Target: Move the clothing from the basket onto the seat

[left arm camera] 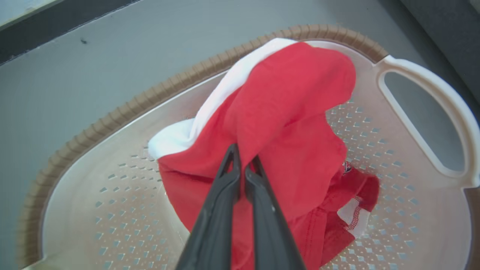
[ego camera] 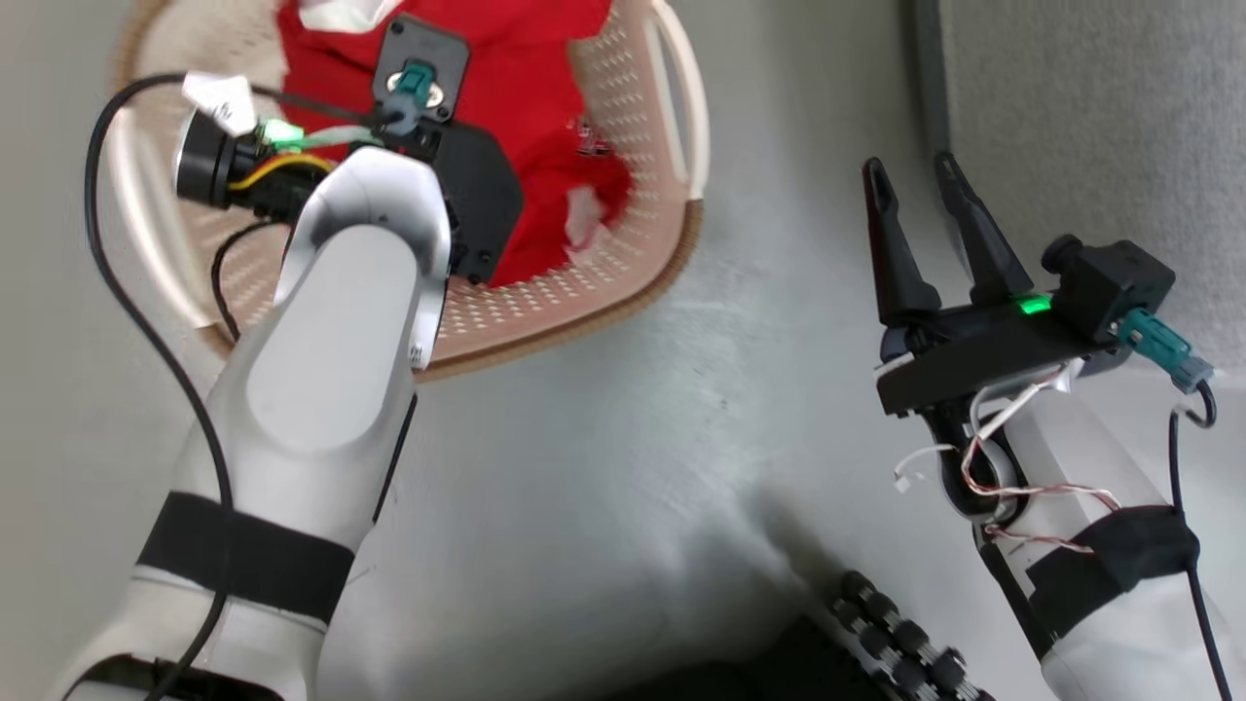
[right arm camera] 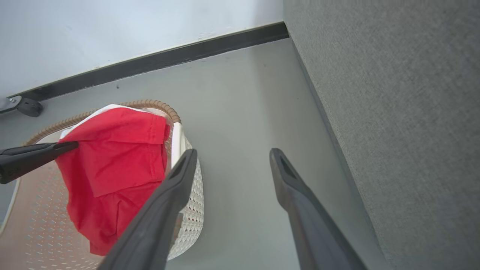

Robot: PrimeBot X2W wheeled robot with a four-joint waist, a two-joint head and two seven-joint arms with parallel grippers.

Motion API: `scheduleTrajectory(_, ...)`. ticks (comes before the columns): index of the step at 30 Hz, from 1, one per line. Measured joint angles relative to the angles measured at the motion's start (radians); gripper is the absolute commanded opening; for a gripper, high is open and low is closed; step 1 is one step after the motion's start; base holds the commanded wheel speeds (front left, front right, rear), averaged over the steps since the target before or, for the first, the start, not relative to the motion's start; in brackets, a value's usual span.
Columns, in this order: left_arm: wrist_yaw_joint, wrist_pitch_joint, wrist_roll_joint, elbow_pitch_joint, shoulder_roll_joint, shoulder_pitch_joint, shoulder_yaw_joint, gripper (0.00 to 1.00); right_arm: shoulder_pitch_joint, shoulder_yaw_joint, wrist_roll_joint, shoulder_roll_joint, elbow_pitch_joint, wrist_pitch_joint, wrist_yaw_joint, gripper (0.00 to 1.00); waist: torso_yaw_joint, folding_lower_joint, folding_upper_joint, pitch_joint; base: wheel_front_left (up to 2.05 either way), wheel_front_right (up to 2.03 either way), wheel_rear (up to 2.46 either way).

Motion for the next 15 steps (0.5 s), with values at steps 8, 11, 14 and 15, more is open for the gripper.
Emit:
scheduleTrajectory(8,0.002,-0.111,-0.067,0.020,-0.001,0.086,0.033,0.00,0.064,-0.057,-0.034,-0.006,0.017,0.000,0.009,1.00,0.082,-0.0001,0.0000,-0.108,0.00,0.00,0.00)
scheduleTrajectory(11,0.002,-0.145,-0.095,0.028,-0.002,0.111,0.041,0.00,0.086,-0.072,-0.048,-0.007,0.023,0.000,0.010,1.00,0.110,-0.0001,-0.0001,-0.152,0.00,0.00,0.00)
scheduleTrajectory(14,0.002,-0.180,-0.117,0.035,-0.005,0.139,0.046,0.00,0.112,-0.091,-0.057,-0.008,0.026,0.000,0.018,1.00,0.134,-0.0001,-0.0001,-0.197,0.00,0.00,0.00)
scheduleTrajectory(15,0.002,-0.191,-0.122,0.037,-0.006,0.149,0.047,0.00,0.121,-0.097,-0.057,-0.009,0.028,0.000,0.018,1.00,0.142,-0.0001,-0.0001,-0.213,0.00,0.00,0.00)
